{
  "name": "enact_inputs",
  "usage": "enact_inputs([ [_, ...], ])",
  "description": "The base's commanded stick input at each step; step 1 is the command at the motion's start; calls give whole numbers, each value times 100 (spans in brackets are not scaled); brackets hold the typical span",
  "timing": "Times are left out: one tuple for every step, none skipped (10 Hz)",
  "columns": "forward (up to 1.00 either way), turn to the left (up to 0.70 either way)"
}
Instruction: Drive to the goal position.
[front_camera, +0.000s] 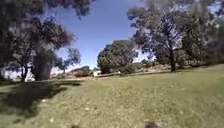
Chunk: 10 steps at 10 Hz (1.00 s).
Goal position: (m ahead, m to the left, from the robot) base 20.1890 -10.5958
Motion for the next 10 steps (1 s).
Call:
enact_inputs([
  [100, 0],
  [100, 0],
  [100, 0],
  [100, 0],
  [100, 0],
  [100, 0],
  [100, 0],
  [100, 0],
  [100, 0],
  [100, 0],
])
